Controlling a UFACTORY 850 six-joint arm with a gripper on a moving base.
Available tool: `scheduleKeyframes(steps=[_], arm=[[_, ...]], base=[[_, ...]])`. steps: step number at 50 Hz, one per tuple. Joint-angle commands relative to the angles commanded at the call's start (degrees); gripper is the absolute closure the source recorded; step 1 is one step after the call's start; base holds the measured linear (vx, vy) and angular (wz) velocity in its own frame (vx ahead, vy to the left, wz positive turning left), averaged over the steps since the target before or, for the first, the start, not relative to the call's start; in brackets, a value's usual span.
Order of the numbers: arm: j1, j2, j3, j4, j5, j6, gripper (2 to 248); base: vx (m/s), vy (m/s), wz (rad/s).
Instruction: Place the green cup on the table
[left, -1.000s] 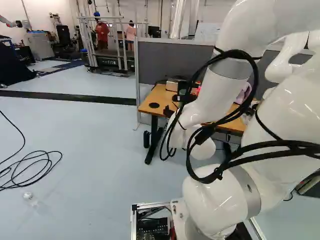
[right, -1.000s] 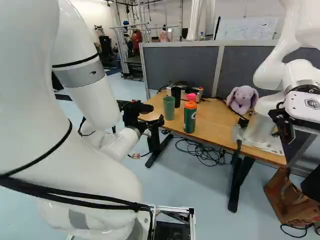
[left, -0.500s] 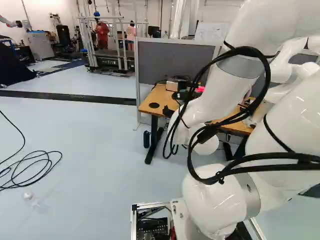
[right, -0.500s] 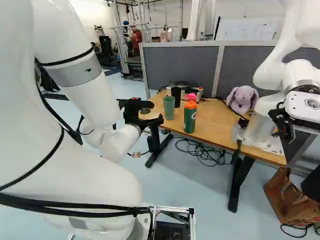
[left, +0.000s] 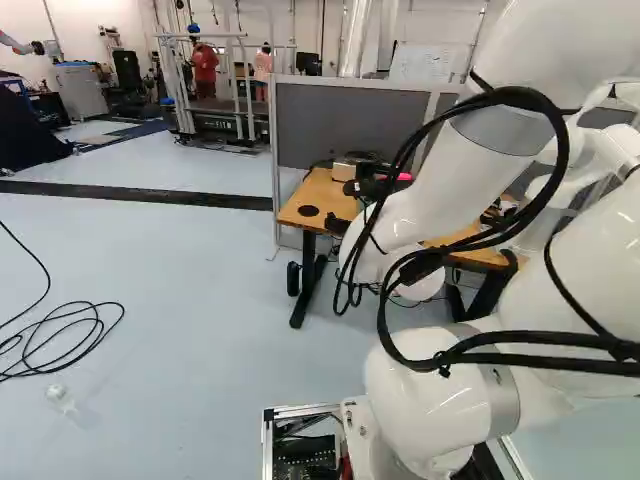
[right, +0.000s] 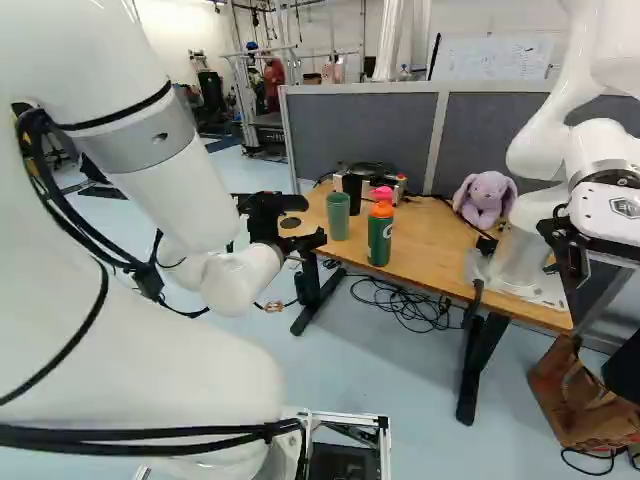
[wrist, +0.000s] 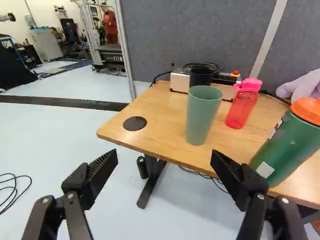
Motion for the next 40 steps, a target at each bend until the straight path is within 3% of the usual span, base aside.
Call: scheduleKeyframes(steps=[40], arm=[[-0.9,1.7,-0.3,-2.0,-3.3,0.0,3]], base=[[0.0,0.0,0.0]])
